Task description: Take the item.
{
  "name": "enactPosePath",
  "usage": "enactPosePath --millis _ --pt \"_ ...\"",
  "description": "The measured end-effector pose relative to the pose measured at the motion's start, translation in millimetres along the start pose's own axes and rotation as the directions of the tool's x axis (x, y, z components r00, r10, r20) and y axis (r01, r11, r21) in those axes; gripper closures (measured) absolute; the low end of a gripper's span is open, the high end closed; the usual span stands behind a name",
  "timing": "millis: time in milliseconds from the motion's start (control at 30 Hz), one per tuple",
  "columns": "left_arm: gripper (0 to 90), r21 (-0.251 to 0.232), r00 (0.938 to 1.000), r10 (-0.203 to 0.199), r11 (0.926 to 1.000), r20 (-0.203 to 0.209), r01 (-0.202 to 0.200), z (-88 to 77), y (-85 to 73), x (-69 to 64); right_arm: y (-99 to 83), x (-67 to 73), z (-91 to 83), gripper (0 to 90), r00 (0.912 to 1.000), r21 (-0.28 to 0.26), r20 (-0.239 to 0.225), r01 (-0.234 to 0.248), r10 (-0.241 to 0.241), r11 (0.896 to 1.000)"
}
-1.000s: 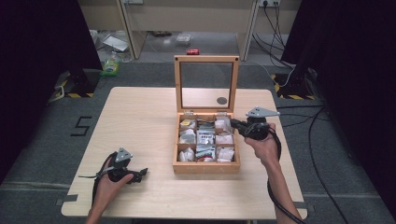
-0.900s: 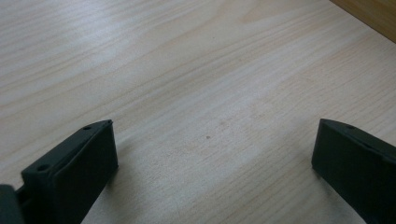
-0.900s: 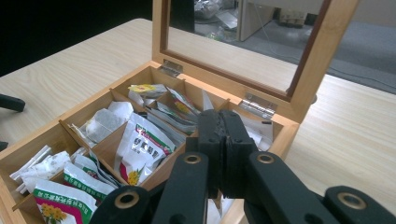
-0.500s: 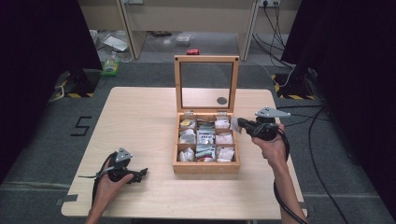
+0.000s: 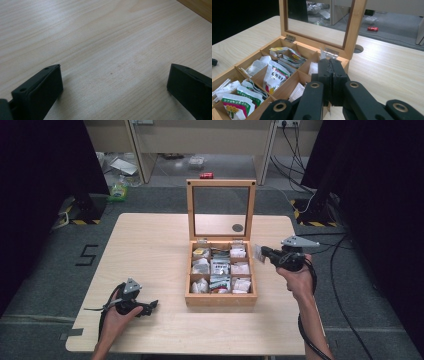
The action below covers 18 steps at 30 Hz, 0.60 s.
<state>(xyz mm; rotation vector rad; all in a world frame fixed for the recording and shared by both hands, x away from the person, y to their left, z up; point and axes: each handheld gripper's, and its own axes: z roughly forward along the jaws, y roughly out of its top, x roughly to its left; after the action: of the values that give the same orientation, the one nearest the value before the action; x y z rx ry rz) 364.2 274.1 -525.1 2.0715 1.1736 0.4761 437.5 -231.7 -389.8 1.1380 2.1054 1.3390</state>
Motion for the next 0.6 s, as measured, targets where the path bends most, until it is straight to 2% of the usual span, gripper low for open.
enactPosePath --millis 600 --pt "0.0 0.0 1.0 0.0 1.0 0.0 0.0 0.0 0.0 0.0 -9.1 -14.6 -7.6 88.7 0.999 0.007 0.034 -0.03 0.03 1.0"
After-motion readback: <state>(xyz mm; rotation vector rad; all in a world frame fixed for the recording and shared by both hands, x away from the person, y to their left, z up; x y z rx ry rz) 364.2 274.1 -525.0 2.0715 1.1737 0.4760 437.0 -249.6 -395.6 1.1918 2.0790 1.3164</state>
